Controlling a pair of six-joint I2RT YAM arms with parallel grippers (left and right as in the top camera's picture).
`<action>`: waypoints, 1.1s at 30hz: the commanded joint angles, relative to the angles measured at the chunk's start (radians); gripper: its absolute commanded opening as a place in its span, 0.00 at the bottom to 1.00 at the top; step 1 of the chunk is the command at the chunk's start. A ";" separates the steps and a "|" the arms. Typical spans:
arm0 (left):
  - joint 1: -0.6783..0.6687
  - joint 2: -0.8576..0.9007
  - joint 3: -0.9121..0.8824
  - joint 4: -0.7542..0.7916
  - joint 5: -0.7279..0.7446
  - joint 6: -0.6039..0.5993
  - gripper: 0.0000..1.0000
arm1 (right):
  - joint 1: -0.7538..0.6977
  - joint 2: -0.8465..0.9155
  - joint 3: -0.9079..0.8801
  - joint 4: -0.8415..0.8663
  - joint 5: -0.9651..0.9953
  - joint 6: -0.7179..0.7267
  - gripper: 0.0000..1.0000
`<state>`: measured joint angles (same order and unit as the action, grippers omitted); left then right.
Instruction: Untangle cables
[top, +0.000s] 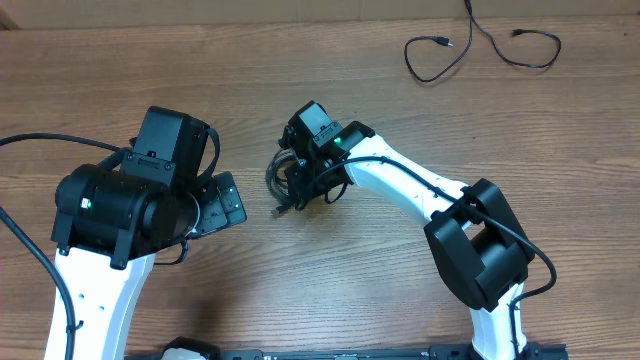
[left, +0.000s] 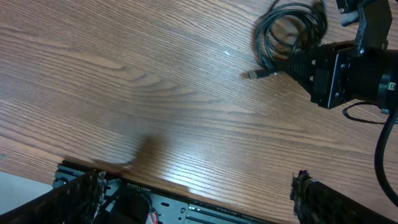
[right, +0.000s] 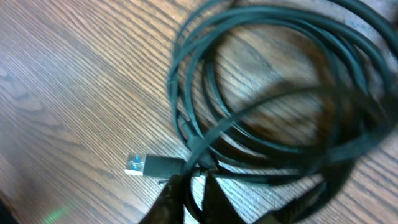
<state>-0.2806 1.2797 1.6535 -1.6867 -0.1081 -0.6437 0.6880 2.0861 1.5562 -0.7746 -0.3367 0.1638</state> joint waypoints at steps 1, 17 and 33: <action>0.005 0.003 0.003 0.000 0.003 0.020 1.00 | 0.006 0.000 0.019 0.010 -0.013 0.027 0.04; 0.005 0.003 0.002 0.000 0.000 0.020 1.00 | 0.003 -0.076 0.264 -0.170 -0.058 0.052 0.04; 0.005 0.003 0.002 0.000 0.001 0.020 0.99 | 0.003 -0.223 0.294 -0.234 -0.019 0.053 0.04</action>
<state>-0.2806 1.2797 1.6535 -1.6867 -0.1085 -0.6437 0.6880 1.9091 1.8130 -1.0130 -0.3561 0.2138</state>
